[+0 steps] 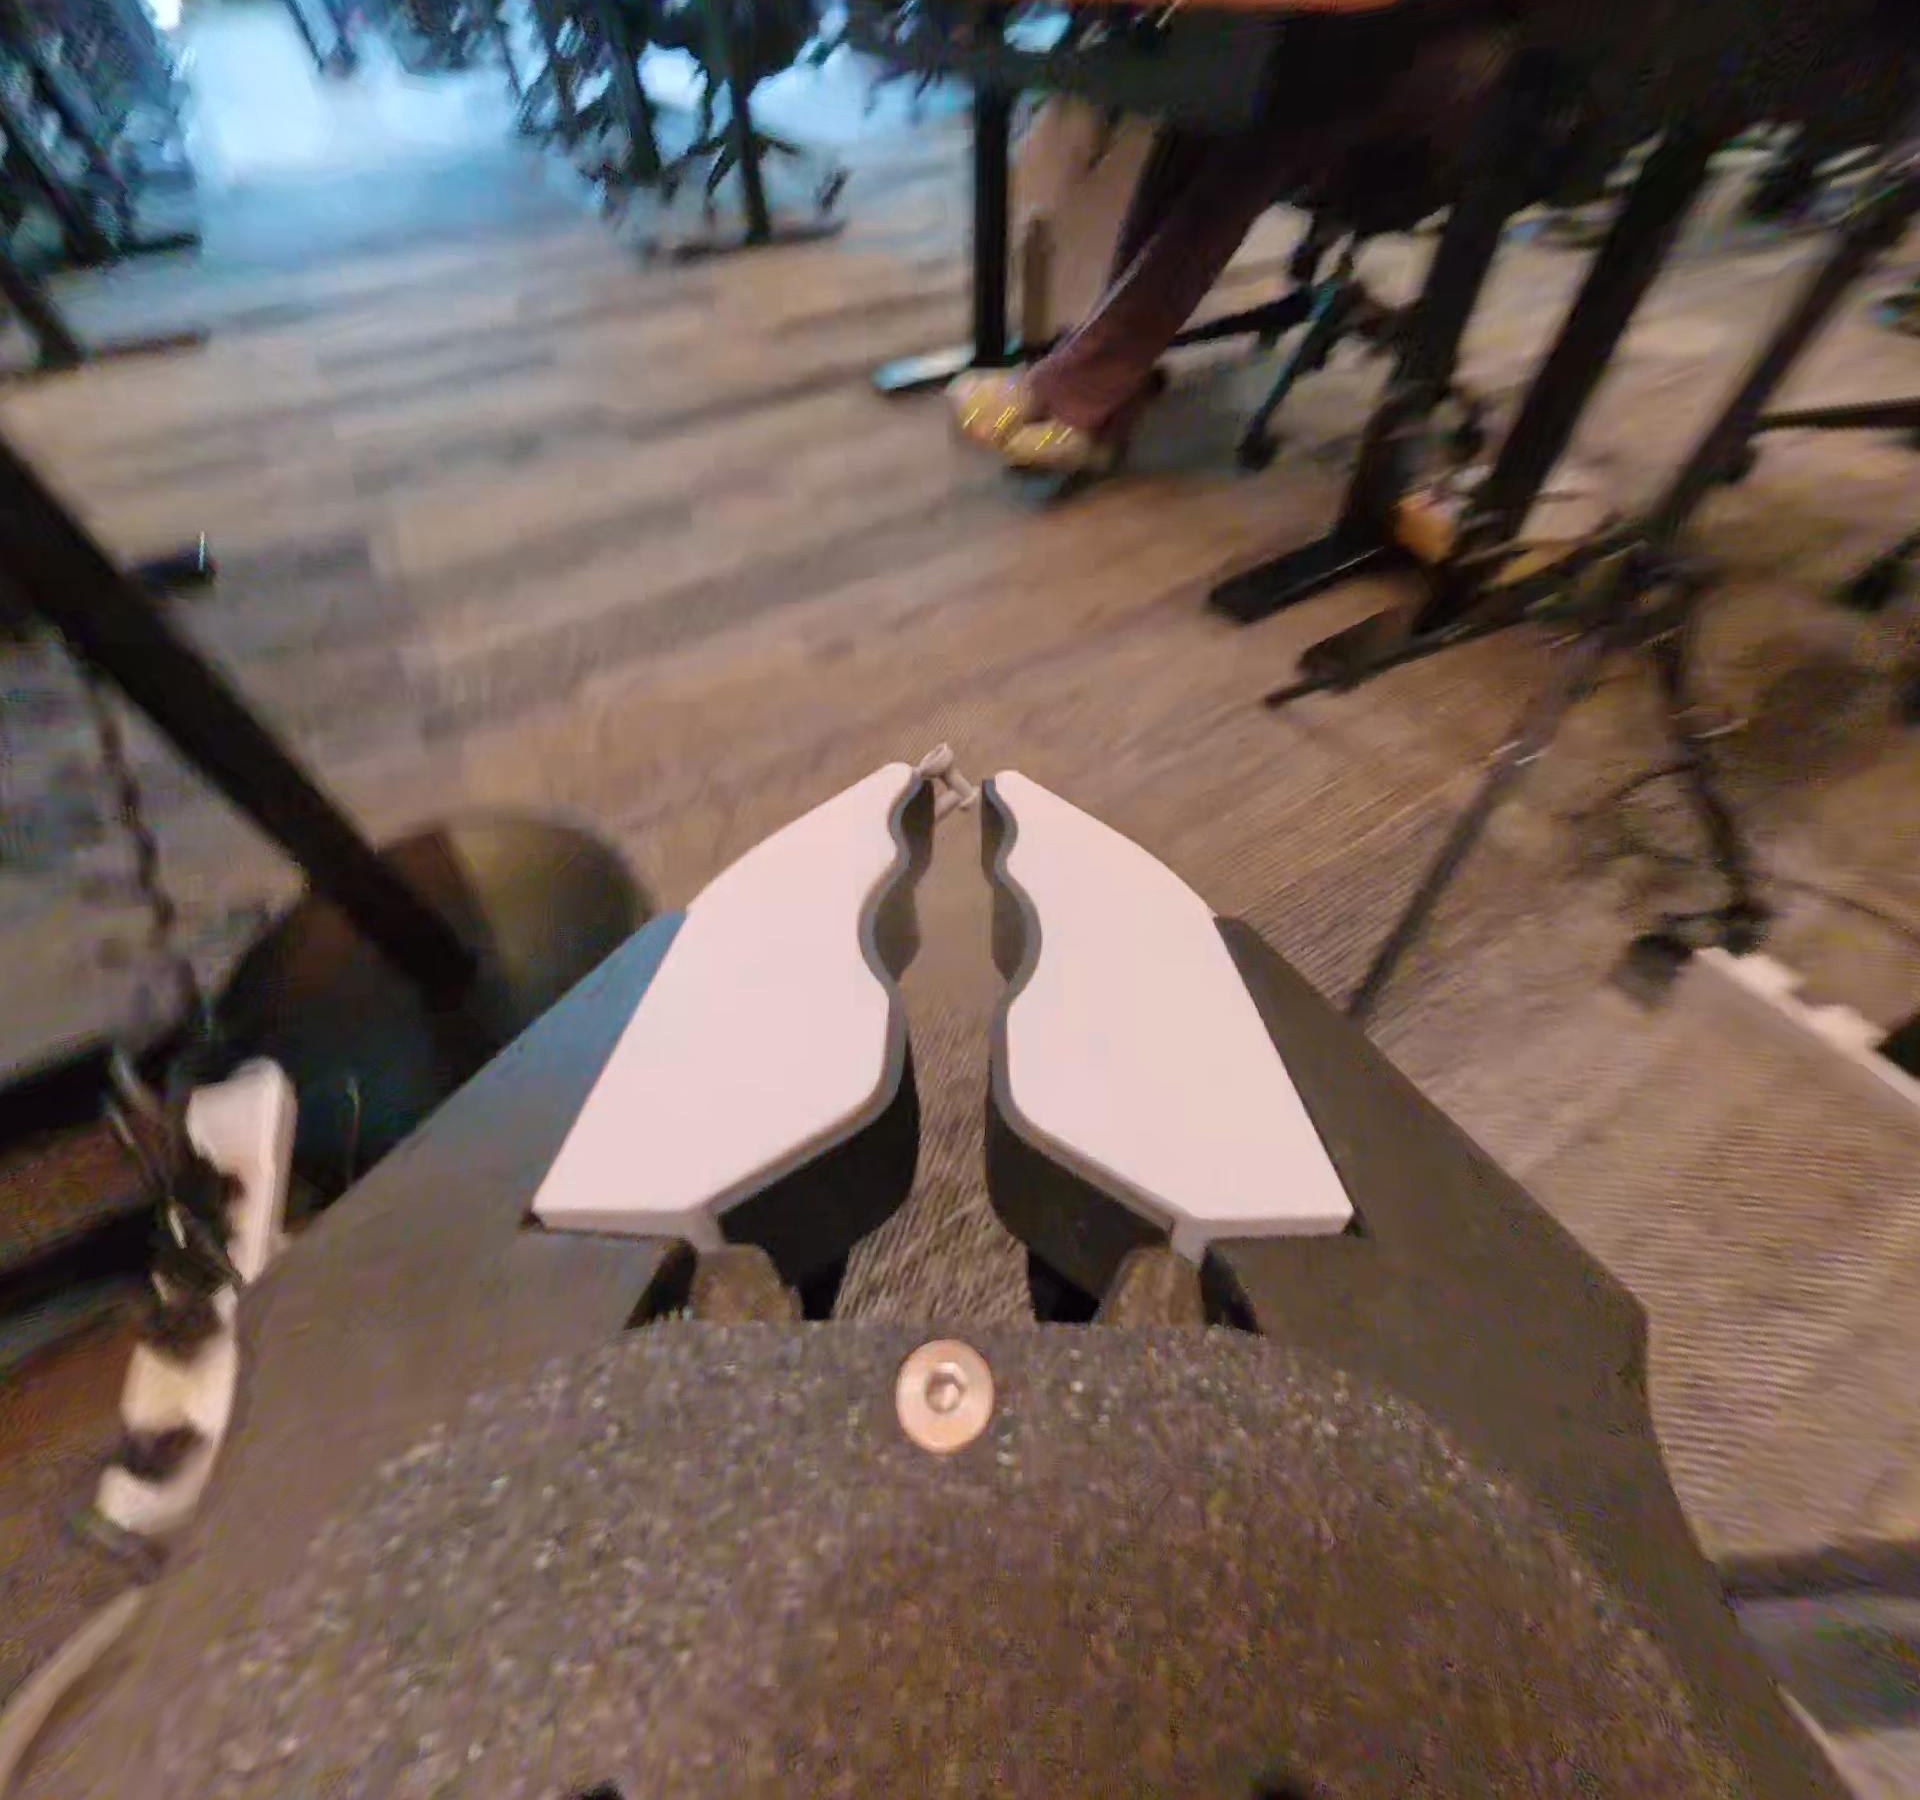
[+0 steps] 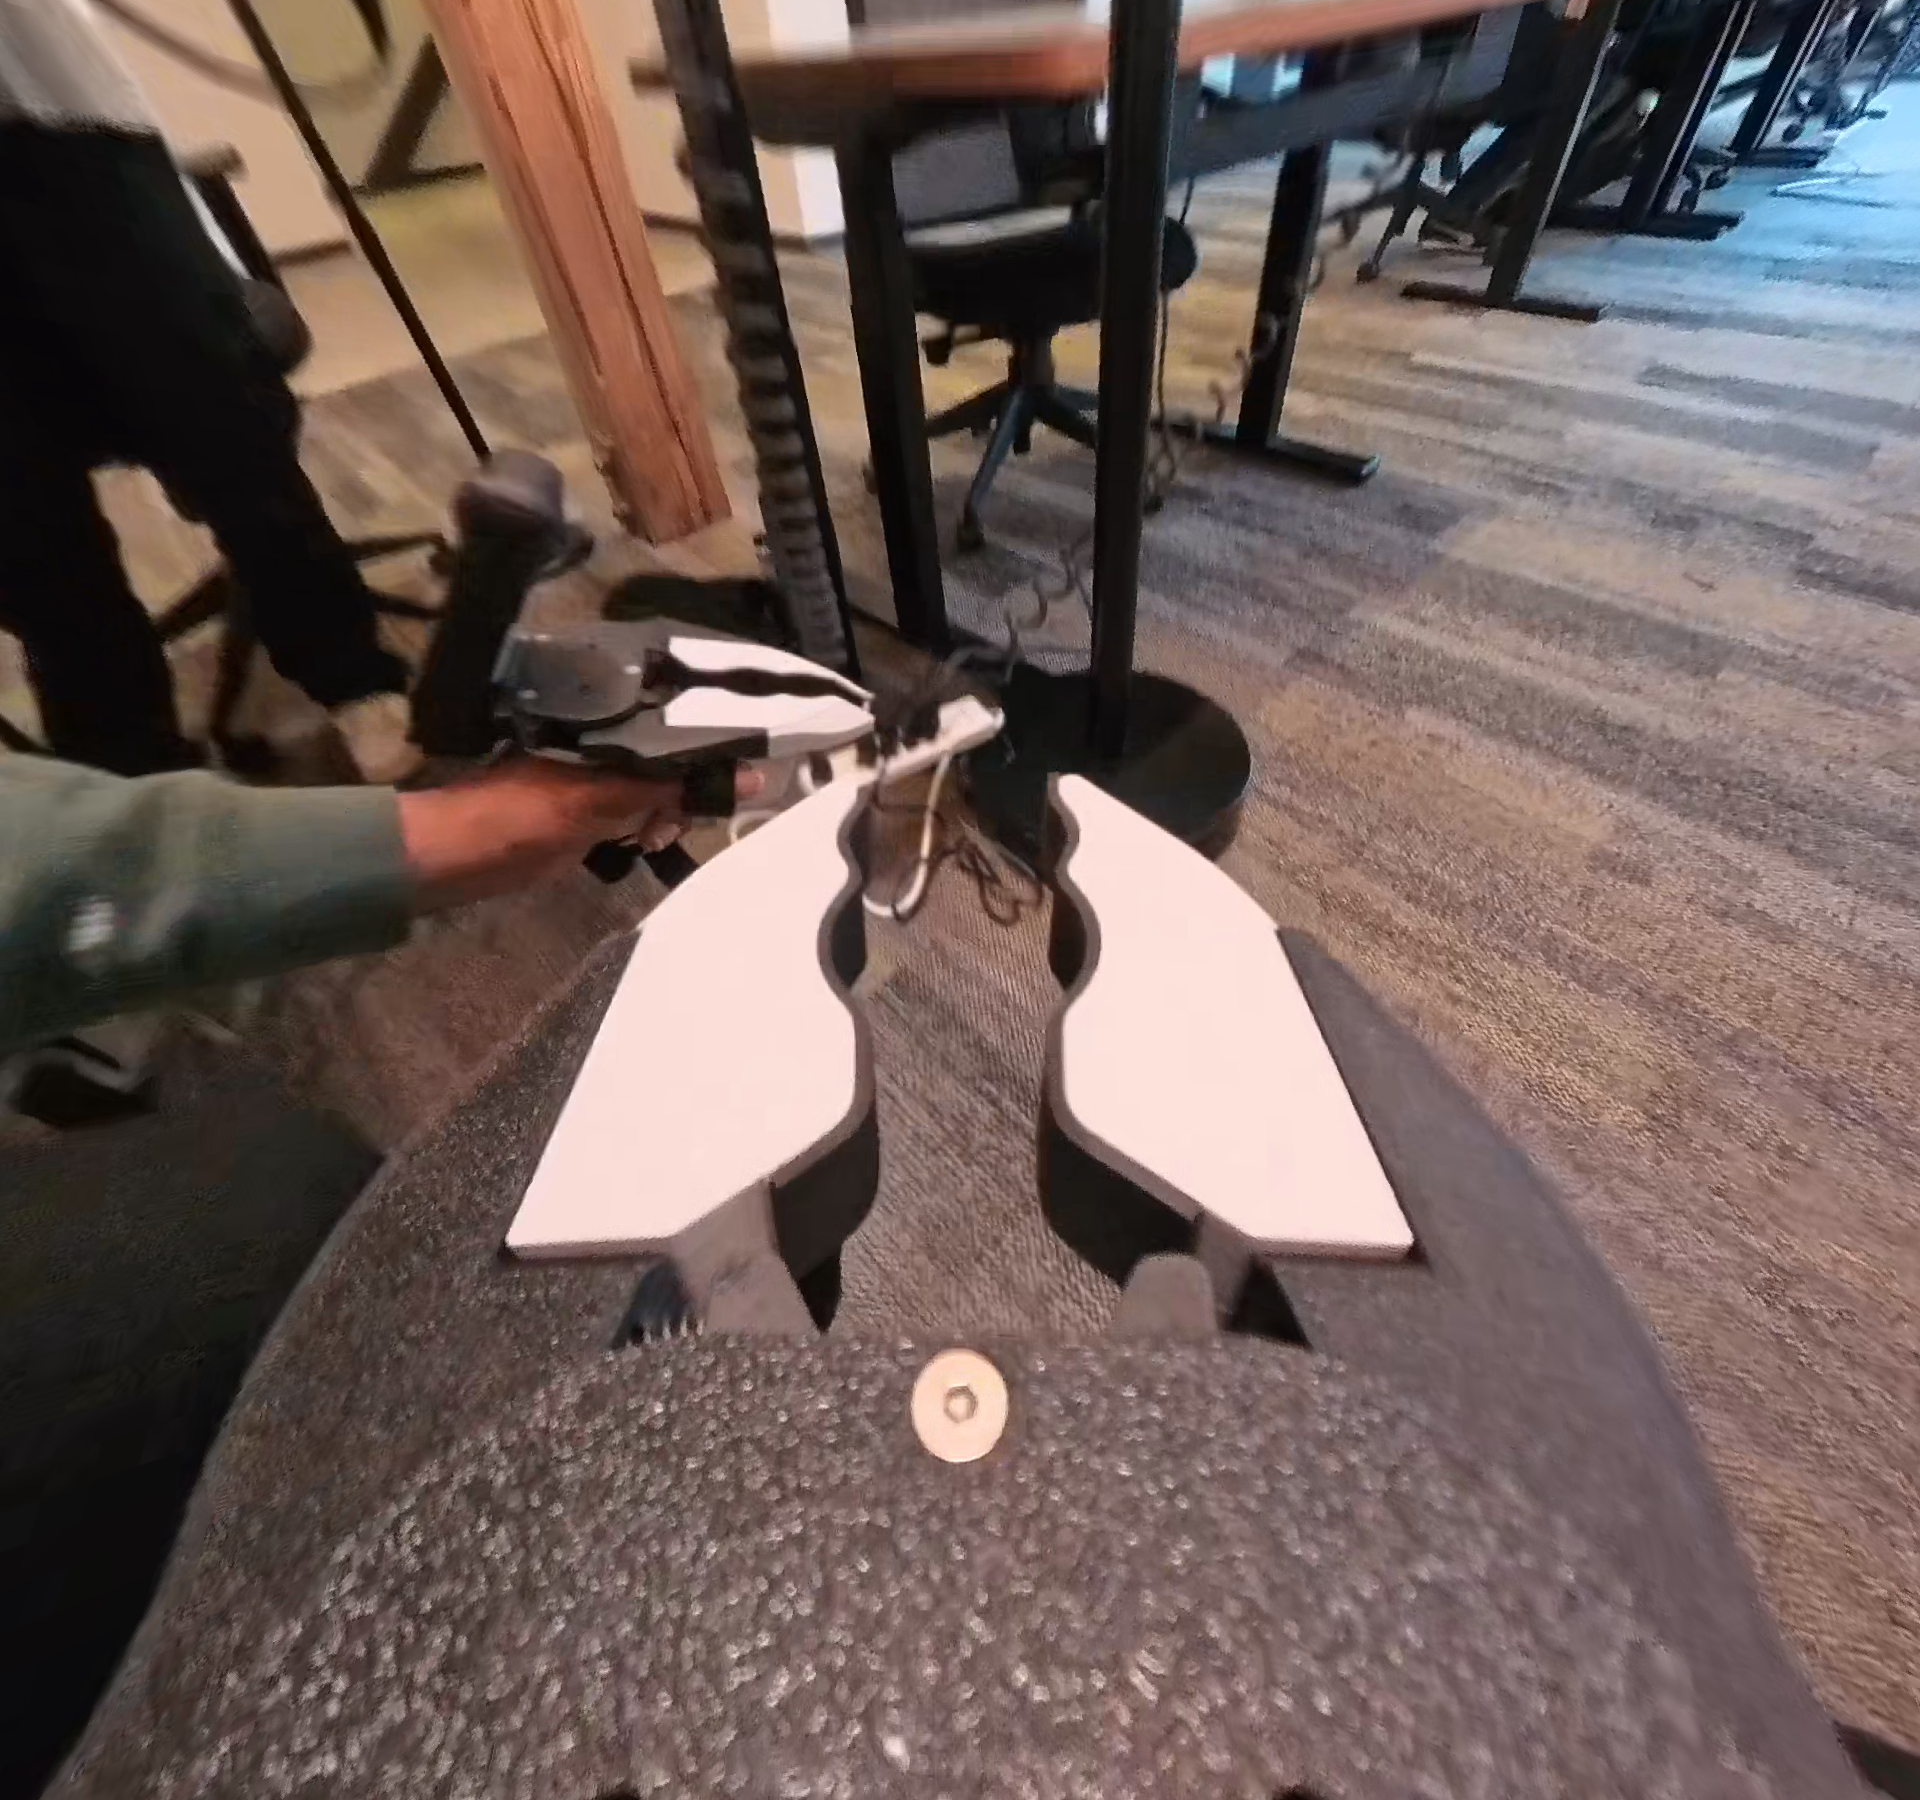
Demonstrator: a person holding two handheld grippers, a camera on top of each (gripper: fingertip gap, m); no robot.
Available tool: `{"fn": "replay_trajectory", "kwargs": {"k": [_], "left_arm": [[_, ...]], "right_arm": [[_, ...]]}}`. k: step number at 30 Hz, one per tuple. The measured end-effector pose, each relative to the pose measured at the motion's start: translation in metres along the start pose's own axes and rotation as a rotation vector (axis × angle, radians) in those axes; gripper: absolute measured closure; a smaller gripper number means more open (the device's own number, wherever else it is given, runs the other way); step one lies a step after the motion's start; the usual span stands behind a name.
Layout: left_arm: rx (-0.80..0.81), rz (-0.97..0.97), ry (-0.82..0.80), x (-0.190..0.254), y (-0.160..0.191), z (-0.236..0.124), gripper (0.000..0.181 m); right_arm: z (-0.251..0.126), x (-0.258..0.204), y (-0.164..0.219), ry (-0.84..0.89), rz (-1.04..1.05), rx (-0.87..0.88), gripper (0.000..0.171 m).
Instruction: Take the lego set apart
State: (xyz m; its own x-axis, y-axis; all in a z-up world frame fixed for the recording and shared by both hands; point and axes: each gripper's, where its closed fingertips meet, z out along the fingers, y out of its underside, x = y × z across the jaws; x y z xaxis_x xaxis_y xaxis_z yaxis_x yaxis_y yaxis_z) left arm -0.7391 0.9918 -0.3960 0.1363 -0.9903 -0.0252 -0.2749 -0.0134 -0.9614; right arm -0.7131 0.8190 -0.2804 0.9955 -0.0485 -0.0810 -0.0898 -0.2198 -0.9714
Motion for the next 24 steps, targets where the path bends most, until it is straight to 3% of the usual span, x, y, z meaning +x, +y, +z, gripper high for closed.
{"fn": "replay_trajectory", "kwargs": {"k": [4,6,10,13,18,24], "left_arm": [[0.075,0.142,0.121,0.138,-0.23,-0.09,0.172],[0.122,0.238,0.169,0.21,-0.322,-0.14,0.172],[0.217,0.384,0.294,0.353,-0.447,-0.244,0.173],[0.316,0.488,0.401,0.463,-0.486,-0.337,0.172],[0.41,0.632,0.512,0.619,-0.485,-0.49,0.172],[0.486,0.746,0.777,0.826,-0.486,-0.657,0.172]], "right_arm": [[-0.098,-0.043,-0.166,-0.012,0.033,0.03,0.14],[-0.162,-0.068,-0.235,-0.01,0.065,0.031,0.141],[-0.308,-0.124,-0.318,0.03,0.123,0.062,0.143],[-0.422,-0.189,-0.338,0.064,0.166,0.144,0.144],[-0.602,-0.307,-0.333,0.177,0.234,0.241,0.145],[-0.816,-0.431,-0.307,0.344,0.237,0.273,0.15]]}}
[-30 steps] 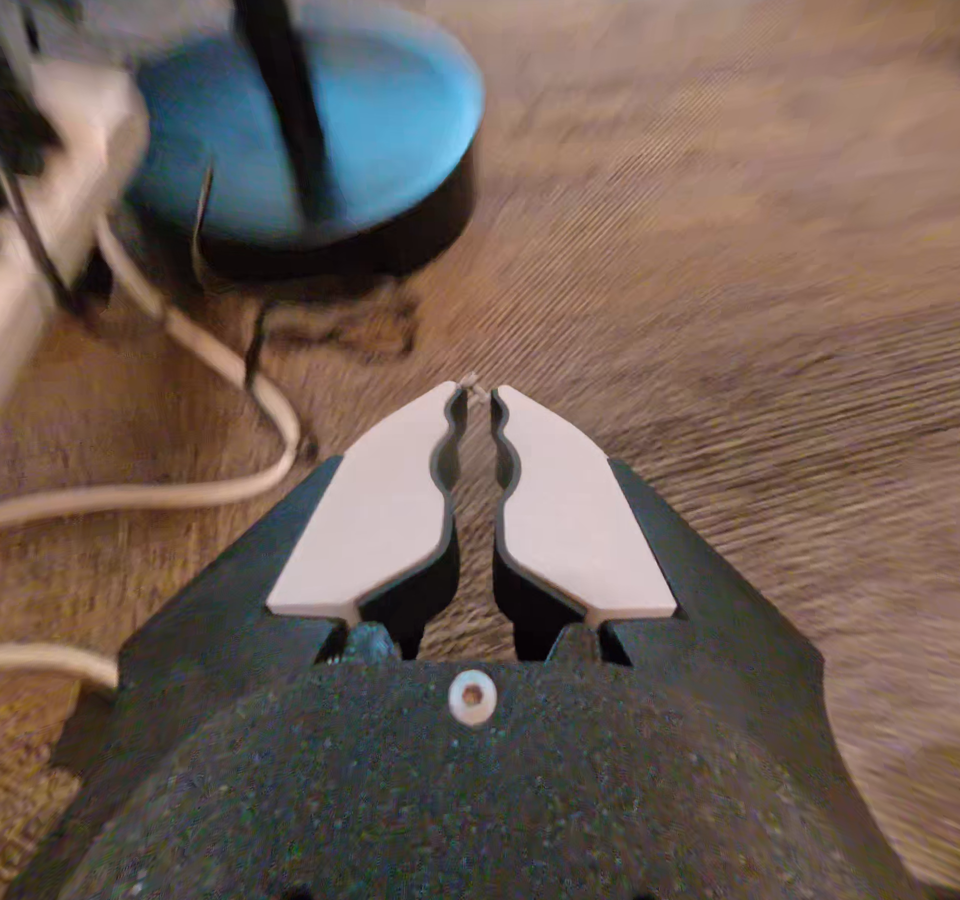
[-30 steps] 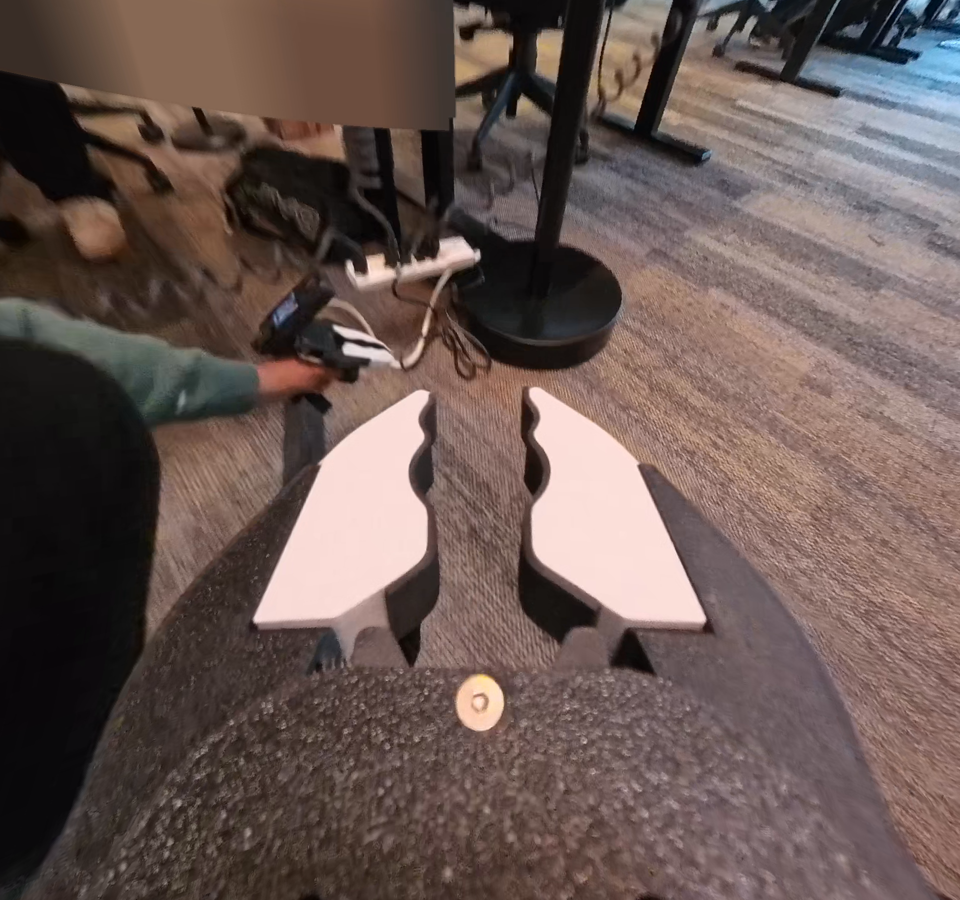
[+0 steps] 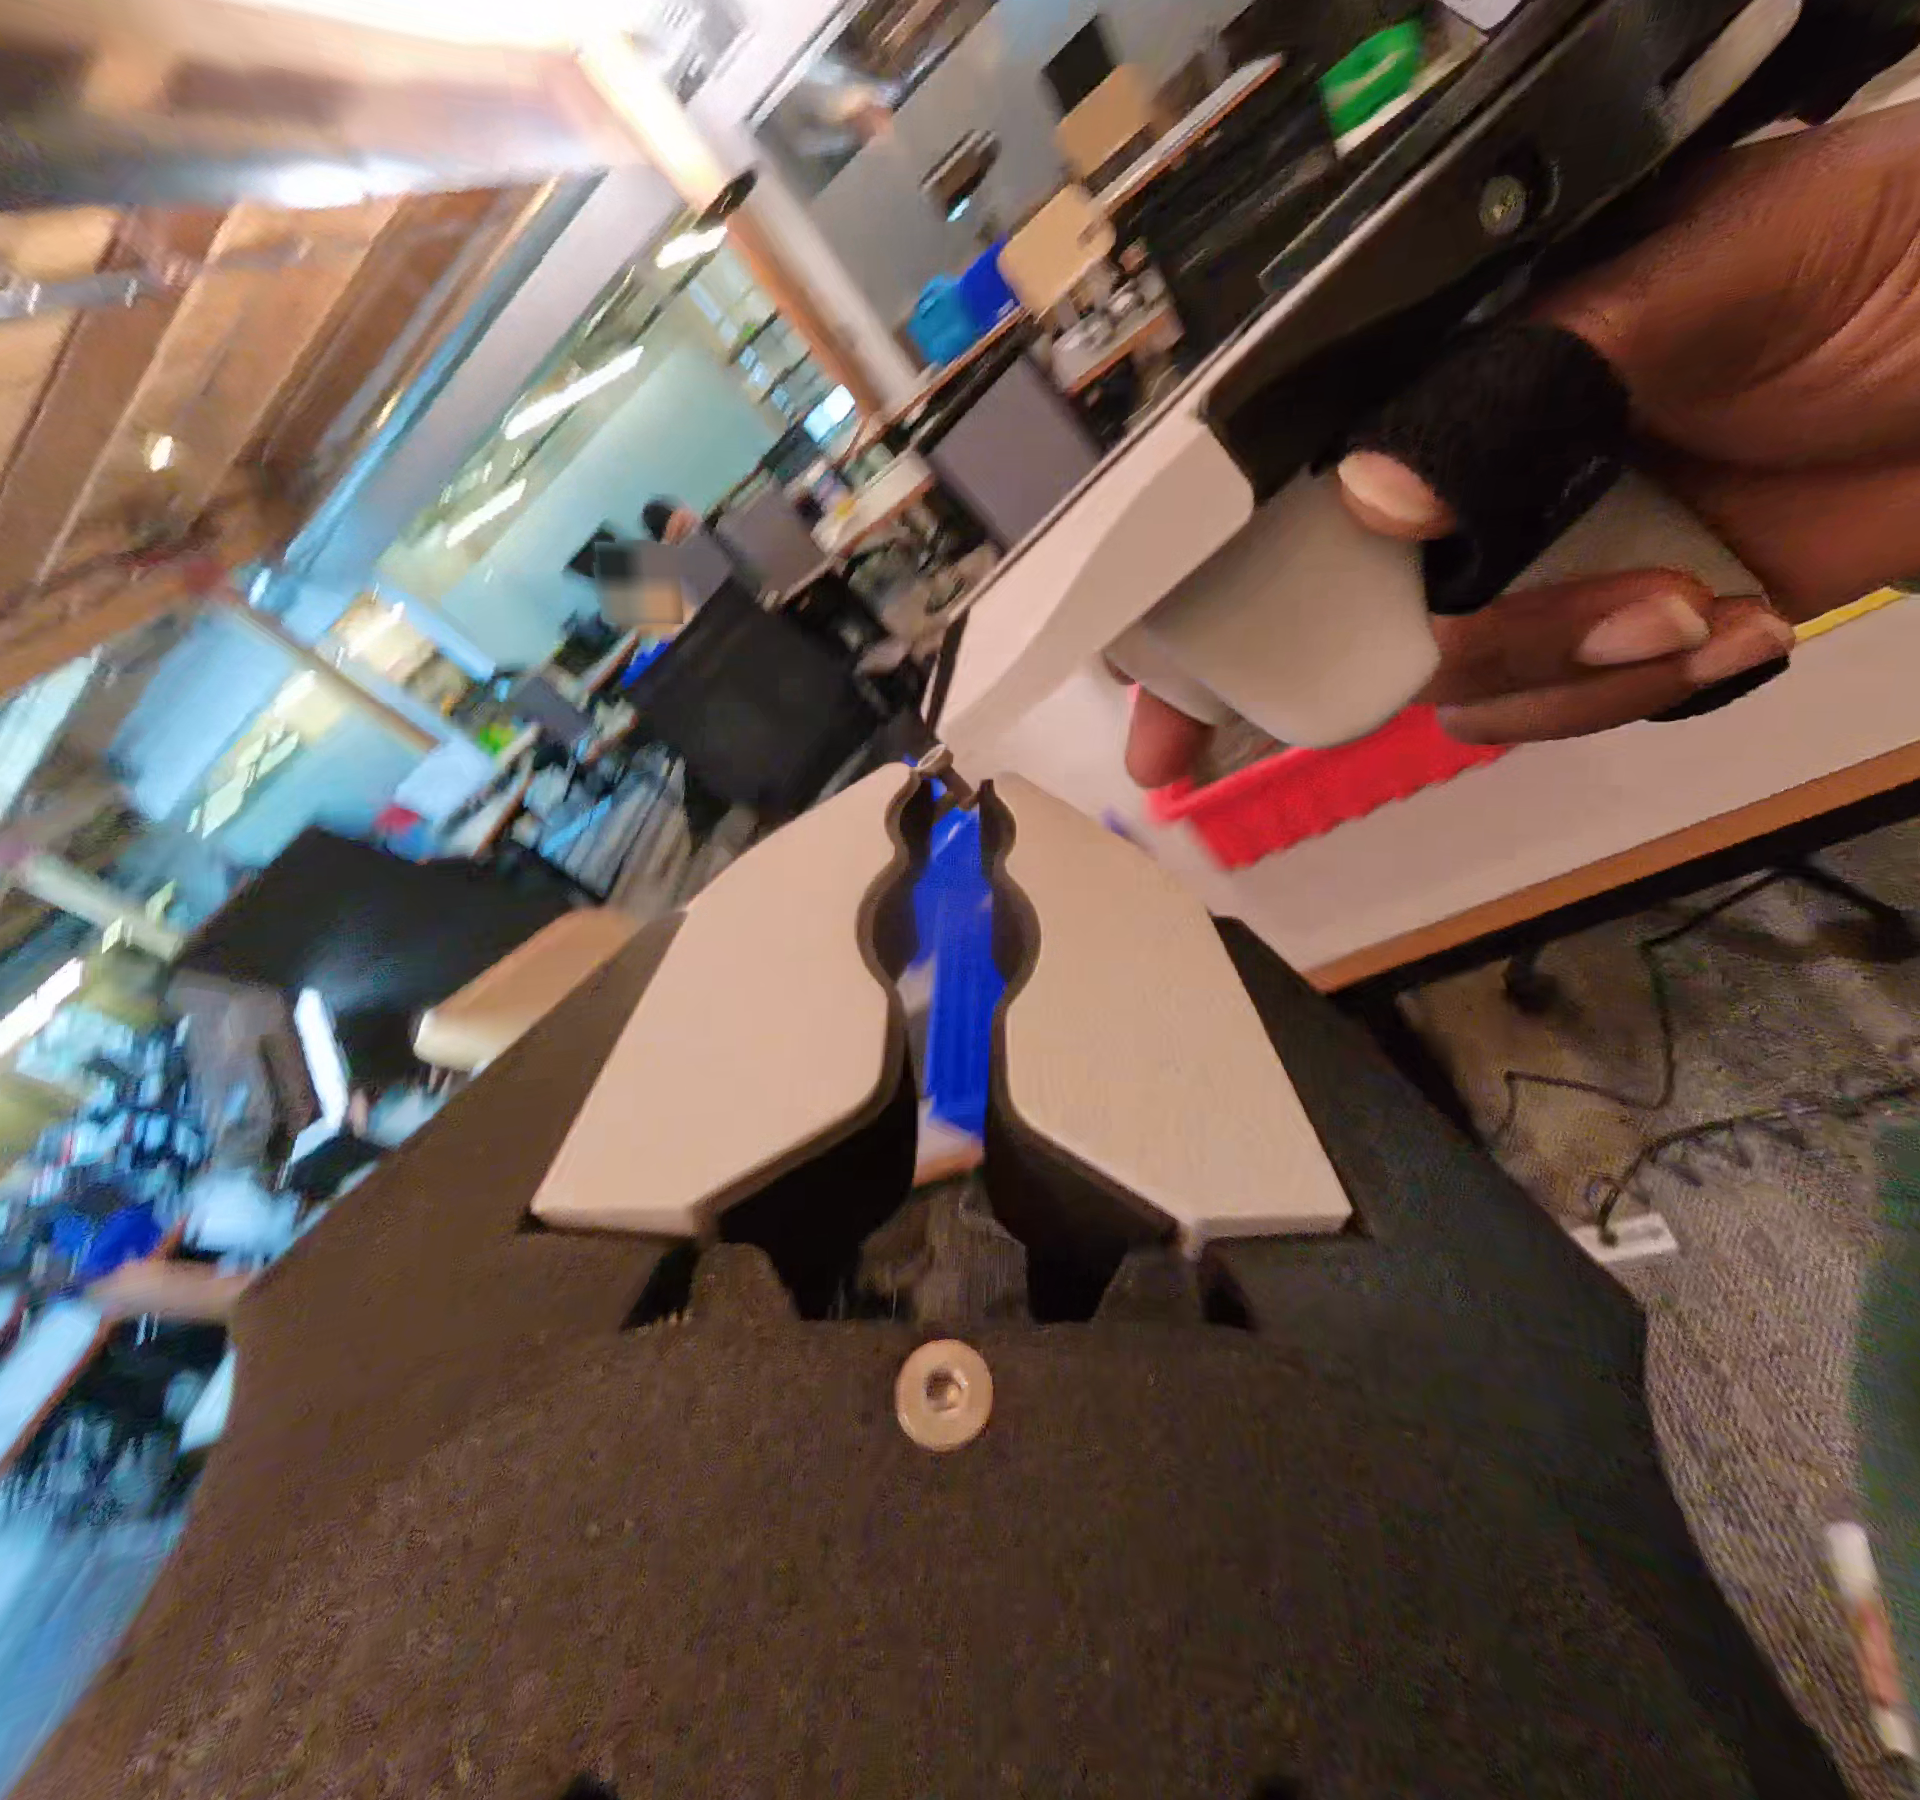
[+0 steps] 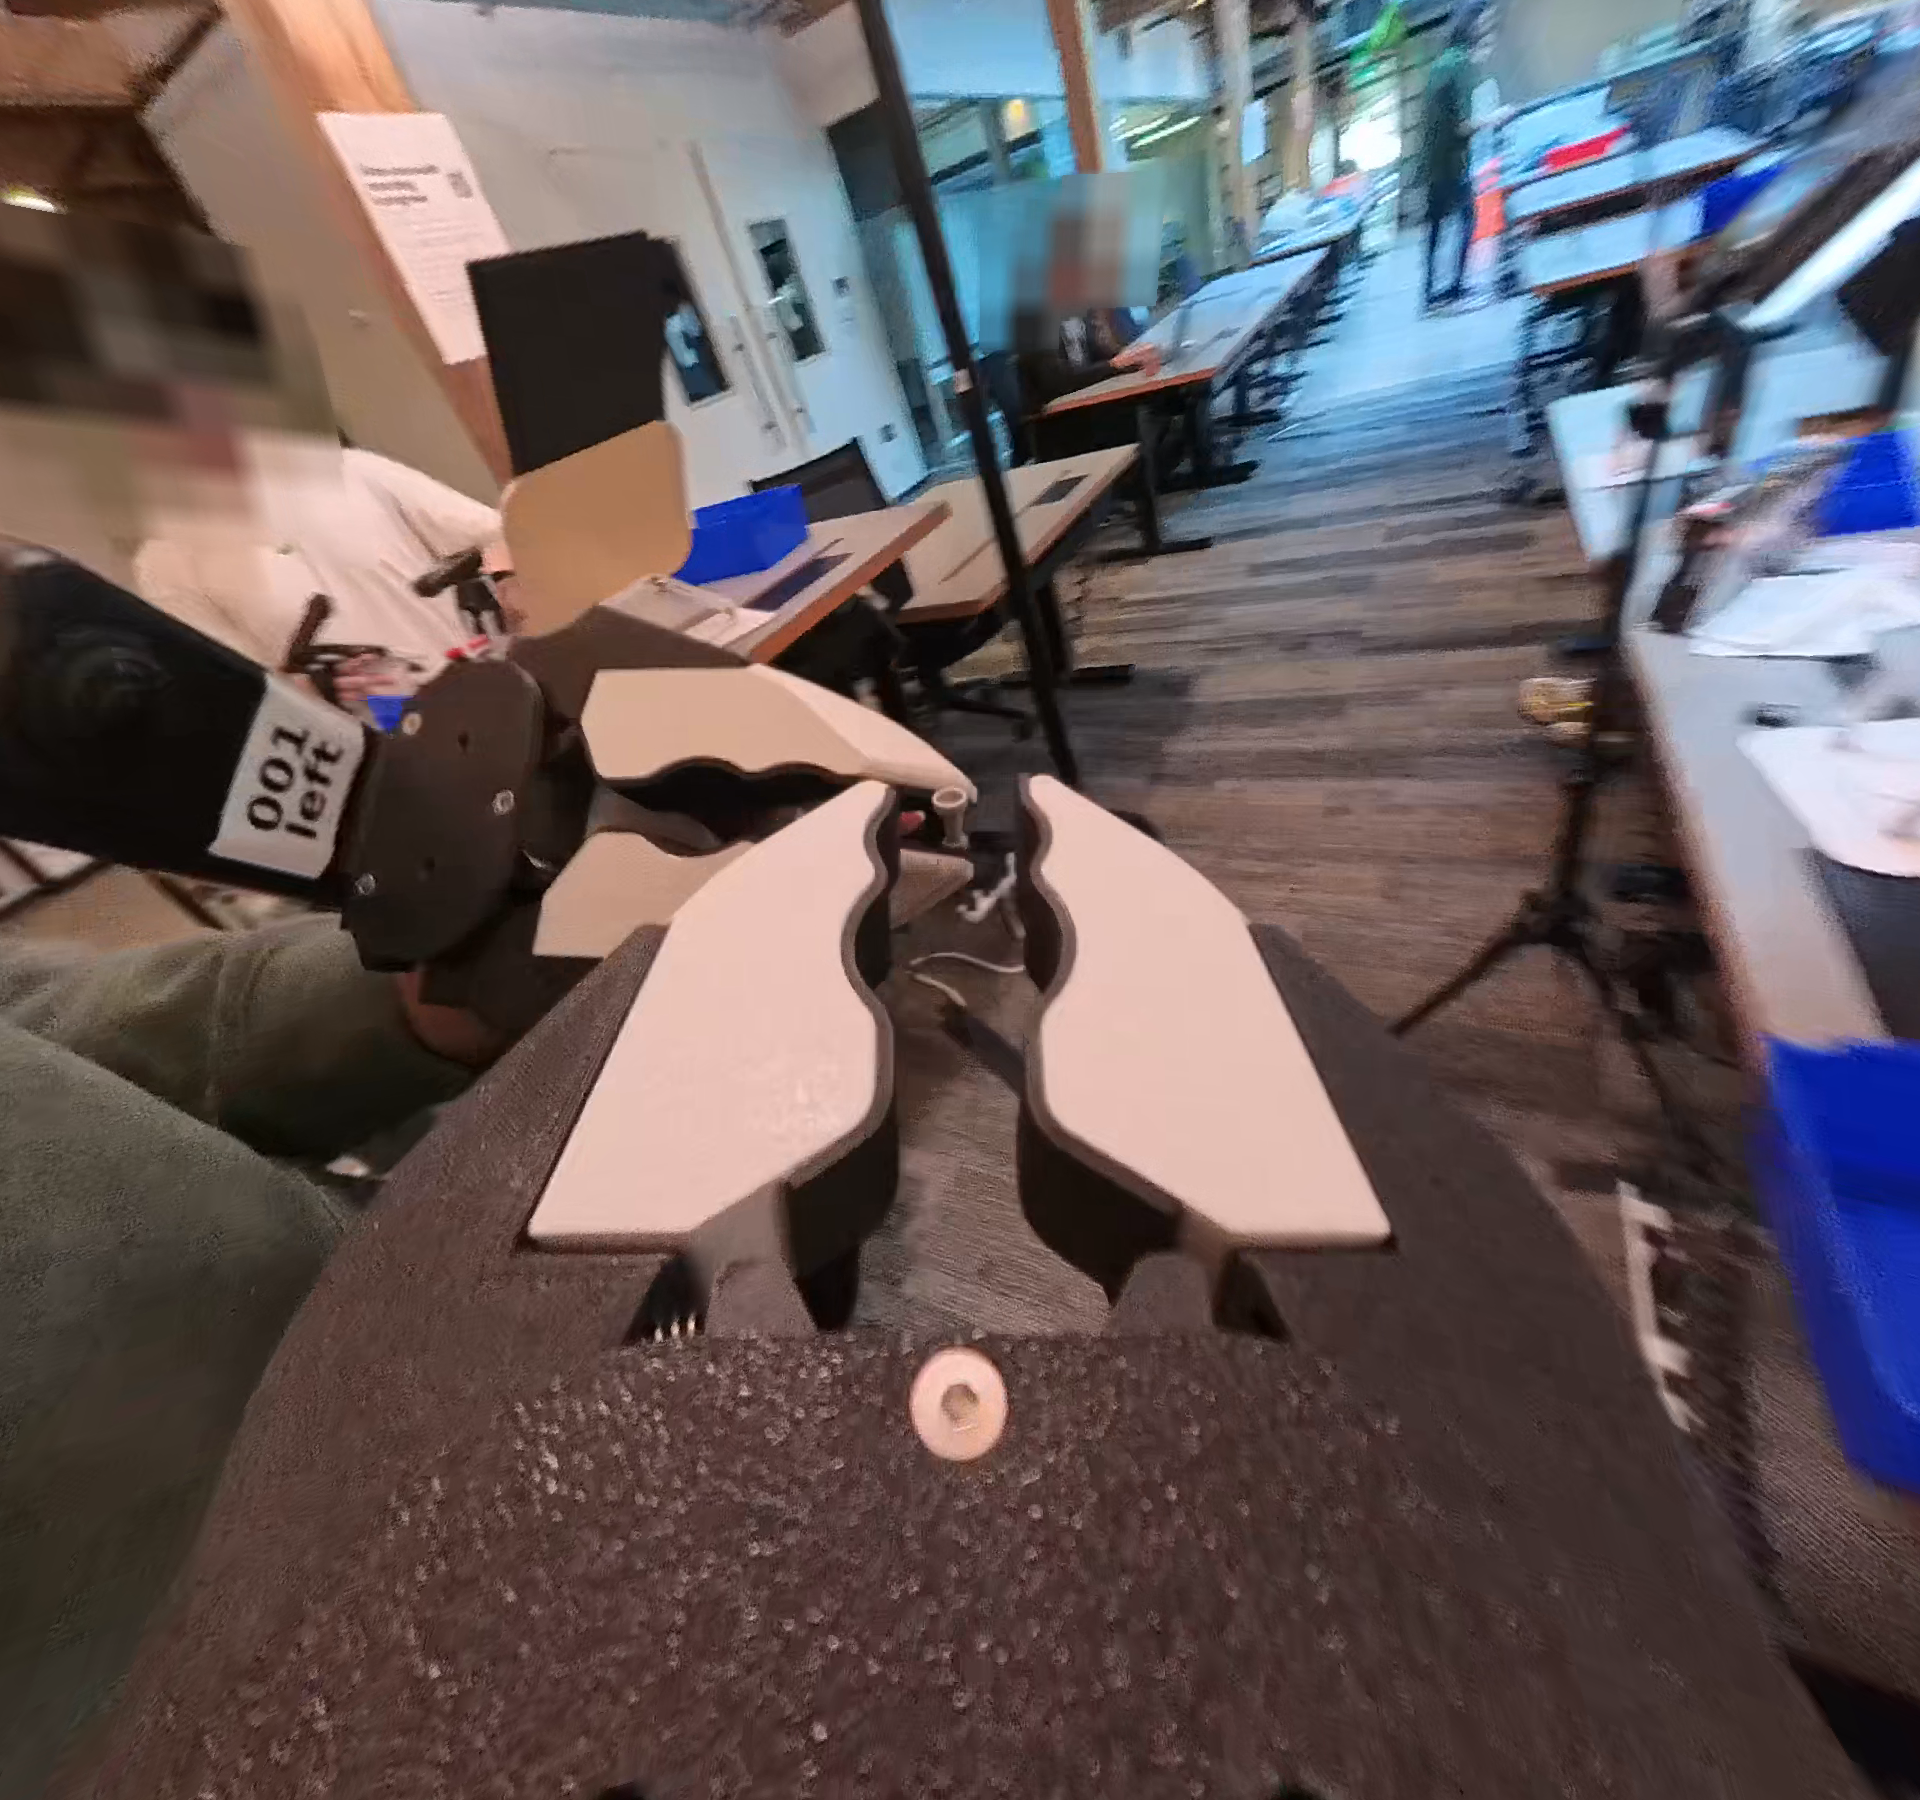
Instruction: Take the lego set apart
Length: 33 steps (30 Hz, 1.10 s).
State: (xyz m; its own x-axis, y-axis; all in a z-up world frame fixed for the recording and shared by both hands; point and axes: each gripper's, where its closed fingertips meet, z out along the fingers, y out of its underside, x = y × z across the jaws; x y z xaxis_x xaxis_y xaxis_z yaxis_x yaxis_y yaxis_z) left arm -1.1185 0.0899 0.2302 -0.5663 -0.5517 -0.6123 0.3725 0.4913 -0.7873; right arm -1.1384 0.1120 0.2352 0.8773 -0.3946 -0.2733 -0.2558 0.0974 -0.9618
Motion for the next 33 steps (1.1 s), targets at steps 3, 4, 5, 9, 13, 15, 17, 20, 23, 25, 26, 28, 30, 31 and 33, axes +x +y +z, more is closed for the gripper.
{"fn": "replay_trajectory", "kwargs": {"k": [3,4,5,9,13,15,17,20,23,25,26,28,30,31,33], "left_arm": [[0.114,0.085,0.156,0.111,-0.092,0.039,0.173],[0.149,0.115,0.208,0.155,-0.122,0.055,0.173],[0.185,0.136,0.262,0.202,-0.153,0.069,0.173],[0.35,0.12,0.506,0.409,-0.286,0.116,0.172],[0.457,-0.028,0.784,0.597,-0.415,0.136,0.172],[0.492,-0.078,0.92,0.675,-0.472,0.132,0.171],[0.486,-0.174,1.046,0.746,-0.519,0.13,0.158],[0.446,-0.284,1.196,0.853,-0.569,0.134,0.146],[0.355,-0.373,1.231,0.959,-0.612,0.164,0.145],[0.31,-0.427,1.21,1.028,-0.637,0.196,0.145],[0.3,-0.462,1.185,1.066,-0.652,0.212,0.145],[0.273,-0.491,1.133,1.137,-0.674,0.252,0.148],[0.166,-0.519,1.039,1.193,-0.695,0.297,0.149],[0.108,-0.54,1.037,1.214,-0.709,0.315,0.147],[0.059,-0.529,1.05,1.246,-0.739,0.346,0.147]], "right_arm": [[-0.144,-0.004,0.007,0.158,-0.032,0.073,0.155],[-0.197,-0.006,0.013,0.208,-0.024,0.096,0.159],[-0.253,-0.009,0.019,0.267,-0.012,0.112,0.161],[-0.495,-0.031,0.058,0.546,0.024,0.127,0.165],[-0.716,-0.072,0.089,0.858,0.118,0.074,0.165],[-0.807,-0.101,0.103,0.994,0.186,0.066,0.166],[-0.888,-0.131,0.12,1.131,0.228,0.079,0.166],[-1.008,-0.169,0.16,1.338,0.261,0.12,0.166],[-1.127,-0.197,0.202,1.505,0.238,0.125,0.166],[-1.204,-0.21,0.225,1.563,0.216,0.088,0.166],[-1.241,-0.216,0.233,1.582,0.202,0.053,0.166],[-1.311,-0.228,0.247,1.61,0.174,-0.029,0.166],[-1.375,-0.237,0.257,1.633,0.235,-0.058,0.166],[-1.401,-0.24,0.255,1.637,0.27,-0.054,0.166],[-1.447,-0.241,0.237,1.646,0.271,-0.043,0.166]]}}
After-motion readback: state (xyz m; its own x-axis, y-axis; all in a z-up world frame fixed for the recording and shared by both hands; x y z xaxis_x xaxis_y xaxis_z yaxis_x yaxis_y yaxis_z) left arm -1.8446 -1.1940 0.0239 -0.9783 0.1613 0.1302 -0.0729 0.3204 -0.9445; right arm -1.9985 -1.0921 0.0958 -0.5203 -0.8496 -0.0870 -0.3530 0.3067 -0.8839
